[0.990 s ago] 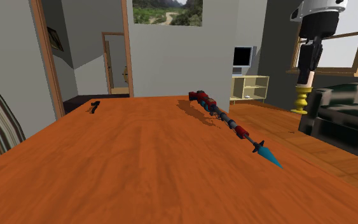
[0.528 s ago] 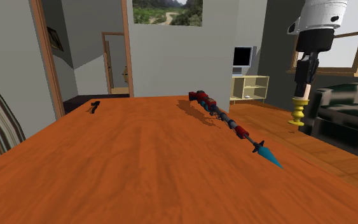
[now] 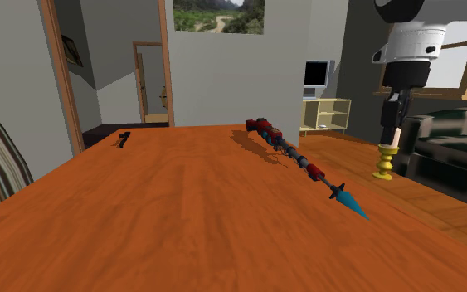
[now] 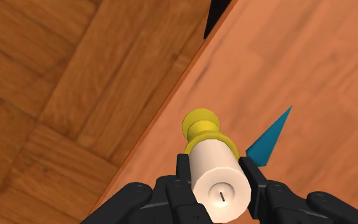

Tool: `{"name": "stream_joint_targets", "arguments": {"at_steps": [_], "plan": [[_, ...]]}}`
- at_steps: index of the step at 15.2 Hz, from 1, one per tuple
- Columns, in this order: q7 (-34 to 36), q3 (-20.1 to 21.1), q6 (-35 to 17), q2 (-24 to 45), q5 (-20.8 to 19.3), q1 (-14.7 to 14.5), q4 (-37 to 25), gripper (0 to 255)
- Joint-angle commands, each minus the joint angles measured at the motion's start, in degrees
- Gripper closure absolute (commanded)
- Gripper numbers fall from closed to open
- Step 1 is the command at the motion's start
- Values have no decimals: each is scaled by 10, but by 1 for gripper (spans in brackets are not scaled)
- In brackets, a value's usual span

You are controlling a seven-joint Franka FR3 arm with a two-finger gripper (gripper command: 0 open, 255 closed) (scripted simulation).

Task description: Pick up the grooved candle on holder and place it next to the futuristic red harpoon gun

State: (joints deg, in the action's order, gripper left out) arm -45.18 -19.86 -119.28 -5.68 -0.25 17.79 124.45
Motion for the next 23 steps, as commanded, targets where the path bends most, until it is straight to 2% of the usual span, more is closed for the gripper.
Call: {"name": "stream_joint_targets", "arguments": {"at_steps": [1, 9, 16, 17, 22, 23], "plan": [[-3, -1, -16, 5, 2, 0, 11, 255], [-13, -4, -79, 36, 15, 0, 45, 255], [-13, -4, -79, 36, 15, 0, 45, 255], [-13, -4, -79, 36, 15, 0, 45, 0], [-13, -4, -79, 36, 15, 0, 45, 0], [-10, -3, -60, 25, 10, 1, 36, 0]]}}
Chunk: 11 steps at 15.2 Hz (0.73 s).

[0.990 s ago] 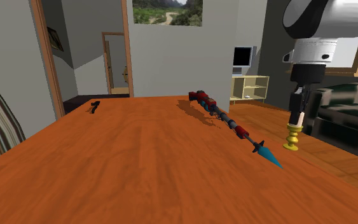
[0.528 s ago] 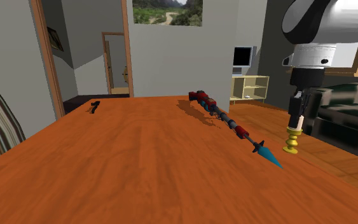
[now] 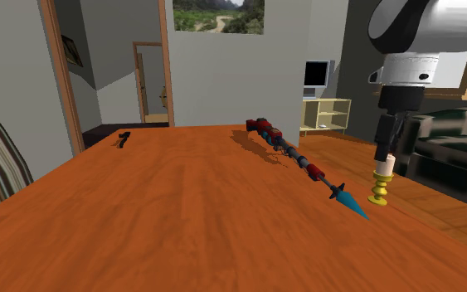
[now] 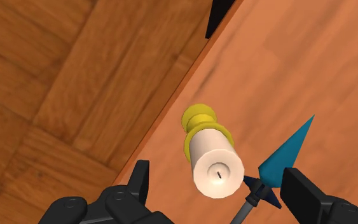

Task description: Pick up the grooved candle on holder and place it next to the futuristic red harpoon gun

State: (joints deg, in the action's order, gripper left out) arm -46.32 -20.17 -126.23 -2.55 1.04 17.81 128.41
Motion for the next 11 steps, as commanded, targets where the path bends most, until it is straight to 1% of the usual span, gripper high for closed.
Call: {"name": "stream_joint_targets", "arguments": {"at_steps": [1, 3, 11], "plan": [[4, 0, 29, -15, -7, 0, -14, 0], [9, 1, 63, -30, -13, 1, -35, 0], [9, 2, 63, -30, -13, 1, -35, 0]]}}
